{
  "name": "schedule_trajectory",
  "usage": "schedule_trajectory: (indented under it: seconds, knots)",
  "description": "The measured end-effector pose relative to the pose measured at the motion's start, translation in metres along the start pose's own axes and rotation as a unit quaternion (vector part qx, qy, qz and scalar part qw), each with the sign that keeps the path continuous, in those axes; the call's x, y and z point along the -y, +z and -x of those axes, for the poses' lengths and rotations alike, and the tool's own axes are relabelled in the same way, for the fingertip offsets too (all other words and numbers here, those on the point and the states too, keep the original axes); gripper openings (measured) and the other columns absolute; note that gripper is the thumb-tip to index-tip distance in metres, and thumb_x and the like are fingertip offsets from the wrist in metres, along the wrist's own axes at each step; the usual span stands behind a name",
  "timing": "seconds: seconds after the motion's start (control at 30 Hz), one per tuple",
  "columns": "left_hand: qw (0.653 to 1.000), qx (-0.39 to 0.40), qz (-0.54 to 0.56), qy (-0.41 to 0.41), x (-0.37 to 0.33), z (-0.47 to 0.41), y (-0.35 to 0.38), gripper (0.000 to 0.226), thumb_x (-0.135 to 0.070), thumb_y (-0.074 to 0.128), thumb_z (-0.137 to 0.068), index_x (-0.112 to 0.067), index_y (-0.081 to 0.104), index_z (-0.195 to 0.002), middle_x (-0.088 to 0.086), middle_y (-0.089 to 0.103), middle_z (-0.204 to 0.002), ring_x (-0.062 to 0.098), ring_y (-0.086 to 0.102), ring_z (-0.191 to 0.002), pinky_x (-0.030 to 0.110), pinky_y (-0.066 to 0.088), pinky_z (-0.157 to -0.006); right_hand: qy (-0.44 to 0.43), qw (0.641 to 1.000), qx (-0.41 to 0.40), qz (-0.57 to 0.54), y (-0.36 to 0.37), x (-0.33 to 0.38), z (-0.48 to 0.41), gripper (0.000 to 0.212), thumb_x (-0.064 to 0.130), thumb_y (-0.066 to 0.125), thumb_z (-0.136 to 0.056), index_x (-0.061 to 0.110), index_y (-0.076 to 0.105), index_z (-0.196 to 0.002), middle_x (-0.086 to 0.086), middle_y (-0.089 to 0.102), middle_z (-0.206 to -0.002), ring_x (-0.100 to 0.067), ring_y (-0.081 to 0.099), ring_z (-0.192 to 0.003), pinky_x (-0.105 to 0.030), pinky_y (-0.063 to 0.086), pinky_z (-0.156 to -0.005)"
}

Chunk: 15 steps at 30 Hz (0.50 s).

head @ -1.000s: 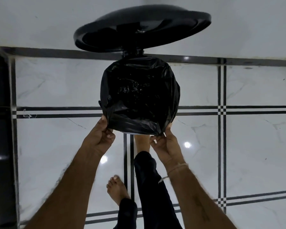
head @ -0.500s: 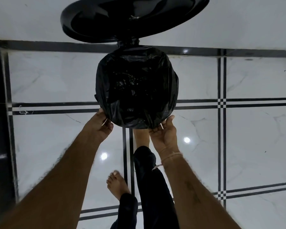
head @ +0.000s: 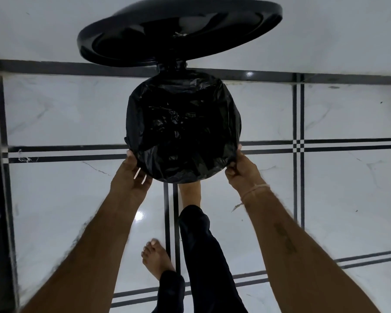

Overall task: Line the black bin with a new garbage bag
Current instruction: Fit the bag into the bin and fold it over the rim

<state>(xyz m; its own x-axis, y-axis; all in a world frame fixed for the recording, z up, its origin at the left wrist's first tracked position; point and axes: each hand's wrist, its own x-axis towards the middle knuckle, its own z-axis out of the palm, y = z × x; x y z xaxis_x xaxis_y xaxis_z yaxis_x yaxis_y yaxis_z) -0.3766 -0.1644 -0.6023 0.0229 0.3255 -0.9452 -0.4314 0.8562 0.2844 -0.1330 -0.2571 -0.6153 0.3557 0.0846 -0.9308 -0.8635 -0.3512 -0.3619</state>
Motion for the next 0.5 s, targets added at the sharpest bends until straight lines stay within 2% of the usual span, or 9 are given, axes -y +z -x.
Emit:
schedule_trajectory:
  seconds: [0.07,0.1,0.17,0.23,0.3,0.37,0.43,0.47,0.5]
  knots:
    - [1.000,-0.009,0.012,-0.003,-0.001,-0.004,-0.001,0.020,-0.031,0.072,-0.093,-0.016,0.073,-0.106,-0.004,0.081,-0.084,0.016,0.073,-0.098,0.033,0.061,-0.076,-0.003,1.000,-0.018,-0.010,0.011,0.000,-0.002,0.022,0.013,0.056,-0.105,0.007,0.066,-0.086,-0.008,0.071,-0.075,-0.017,0.067,-0.063,-0.023,0.057,-0.043]
    - [1.000,-0.005,0.021,-0.002,-0.001,-0.005,0.000,0.020,-0.028,0.072,-0.093,-0.013,0.073,-0.106,-0.002,0.081,-0.085,0.016,0.076,-0.093,0.032,0.062,-0.072,-0.012,1.000,-0.019,-0.020,0.013,0.001,-0.003,0.022,0.011,0.053,-0.106,0.005,0.066,-0.088,-0.011,0.071,-0.085,-0.021,0.068,-0.073,-0.026,0.062,-0.052]
    - [1.000,-0.002,0.020,0.002,-0.003,-0.009,-0.002,0.016,-0.024,0.070,-0.095,-0.010,0.072,-0.103,0.001,0.081,-0.087,0.015,0.078,-0.083,0.028,0.062,-0.065,-0.029,0.998,0.012,-0.055,0.011,0.000,-0.001,0.031,0.031,0.052,-0.106,0.008,0.066,-0.091,-0.011,0.070,-0.095,-0.024,0.069,-0.090,-0.032,0.065,-0.078]
    - [1.000,-0.002,0.004,-0.002,-0.004,-0.014,-0.003,0.018,-0.025,0.068,-0.097,-0.010,0.072,-0.106,0.002,0.080,-0.094,0.014,0.077,-0.086,0.026,0.062,-0.064,-0.046,0.992,0.064,-0.095,0.003,0.002,0.002,0.043,0.050,0.053,-0.100,0.011,0.068,-0.088,-0.008,0.072,-0.101,-0.025,0.070,-0.103,-0.041,0.058,-0.099]
    - [1.000,-0.018,-0.009,-0.006,-0.005,-0.020,-0.004,0.029,-0.027,0.069,-0.097,-0.008,0.071,-0.119,0.005,0.078,-0.110,0.016,0.075,-0.094,0.026,0.062,-0.067,-0.044,0.991,0.099,-0.084,-0.001,0.008,0.007,0.039,0.044,0.057,-0.100,0.009,0.072,-0.096,-0.008,0.077,-0.104,-0.023,0.074,-0.102,-0.040,0.058,-0.098]
    - [0.999,-0.041,-0.027,-0.003,-0.006,-0.021,-0.003,0.039,-0.024,0.072,-0.095,-0.005,0.068,-0.129,0.010,0.074,-0.125,0.018,0.075,-0.101,0.026,0.062,-0.069,-0.036,0.993,0.090,-0.072,0.003,0.013,0.009,0.030,0.032,0.059,-0.102,0.005,0.071,-0.101,-0.007,0.080,-0.094,-0.018,0.078,-0.087,-0.035,0.063,-0.085]
    - [0.998,-0.049,-0.033,0.010,-0.006,-0.020,0.000,0.041,-0.028,0.070,-0.096,-0.006,0.067,-0.131,0.011,0.072,-0.129,0.019,0.074,-0.105,0.028,0.063,-0.073,-0.040,0.997,0.052,-0.047,0.007,0.017,0.007,0.025,0.028,0.060,-0.102,0.005,0.070,-0.098,-0.006,0.080,-0.084,-0.016,0.078,-0.075,-0.030,0.065,-0.070]
    - [0.998,-0.055,-0.032,0.017,-0.006,-0.017,0.001,0.040,-0.034,0.067,-0.097,-0.008,0.068,-0.128,0.009,0.073,-0.128,0.019,0.073,-0.107,0.031,0.063,-0.077,-0.047,0.998,0.035,-0.025,0.007,0.019,0.005,0.027,0.030,0.060,-0.102,0.006,0.070,-0.100,-0.006,0.079,-0.089,-0.016,0.077,-0.077,-0.030,0.065,-0.070]
    - [0.997,-0.061,-0.035,0.025,-0.007,-0.013,0.002,0.041,-0.043,0.065,-0.097,-0.012,0.070,-0.124,0.005,0.073,-0.126,0.018,0.071,-0.109,0.033,0.063,-0.083,-0.055,0.998,0.034,0.000,0.007,0.022,0.003,0.033,0.038,0.060,-0.101,0.007,0.071,-0.105,-0.006,0.078,-0.100,-0.017,0.076,-0.087,-0.032,0.065,-0.077]
